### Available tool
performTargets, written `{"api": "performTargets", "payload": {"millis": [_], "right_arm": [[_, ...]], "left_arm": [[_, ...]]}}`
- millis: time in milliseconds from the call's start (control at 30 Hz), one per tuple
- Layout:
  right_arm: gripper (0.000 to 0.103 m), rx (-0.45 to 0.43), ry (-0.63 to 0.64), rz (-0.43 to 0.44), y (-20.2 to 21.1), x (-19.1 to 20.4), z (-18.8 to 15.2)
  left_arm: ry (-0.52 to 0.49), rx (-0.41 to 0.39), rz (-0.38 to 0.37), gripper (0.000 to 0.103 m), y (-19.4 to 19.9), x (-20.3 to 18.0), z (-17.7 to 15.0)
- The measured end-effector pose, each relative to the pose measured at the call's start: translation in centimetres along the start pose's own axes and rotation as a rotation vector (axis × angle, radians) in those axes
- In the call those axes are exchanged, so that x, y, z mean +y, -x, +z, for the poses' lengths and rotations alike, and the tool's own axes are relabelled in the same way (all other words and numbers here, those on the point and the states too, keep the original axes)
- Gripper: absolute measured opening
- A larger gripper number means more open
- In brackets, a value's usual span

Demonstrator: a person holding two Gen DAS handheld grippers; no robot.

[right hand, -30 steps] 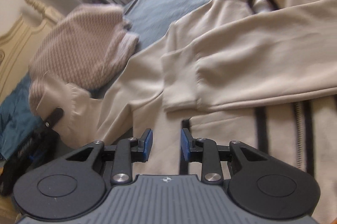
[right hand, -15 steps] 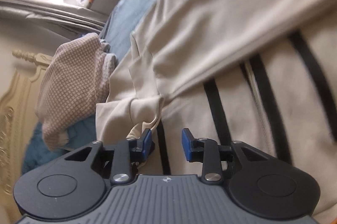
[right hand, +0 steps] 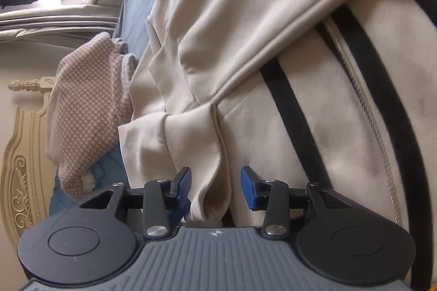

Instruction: Fold clothes

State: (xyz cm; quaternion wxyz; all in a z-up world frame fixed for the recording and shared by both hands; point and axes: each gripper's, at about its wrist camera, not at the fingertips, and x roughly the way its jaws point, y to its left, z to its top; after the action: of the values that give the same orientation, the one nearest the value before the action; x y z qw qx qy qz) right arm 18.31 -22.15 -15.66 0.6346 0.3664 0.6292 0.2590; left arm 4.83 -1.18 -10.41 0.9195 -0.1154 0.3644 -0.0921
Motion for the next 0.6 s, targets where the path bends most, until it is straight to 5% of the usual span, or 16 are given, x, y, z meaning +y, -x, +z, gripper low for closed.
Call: {"api": "performTargets", "payload": {"millis": [200, 400, 600], "right_arm": [[0.042, 0.018, 0.014, -0.002, -0.8, -0.1, -0.1], [0.017, 0.004, 0.108, -0.013, -1.3, 1.5, -0.2], [0.013, 0.015, 0.149, 0.071, -1.0, 3.1, 0.0]], "left_arm": [[-0.019, -0.015, 0.01, 0.069, 0.4, 0.0, -0.4], [-0.176, 0.017, 0.089, 0.069, -0.1, -0.9, -0.5], [-0.238, 0.028, 0.138, 0.062, -0.9, -1.1, -0.5]]}}
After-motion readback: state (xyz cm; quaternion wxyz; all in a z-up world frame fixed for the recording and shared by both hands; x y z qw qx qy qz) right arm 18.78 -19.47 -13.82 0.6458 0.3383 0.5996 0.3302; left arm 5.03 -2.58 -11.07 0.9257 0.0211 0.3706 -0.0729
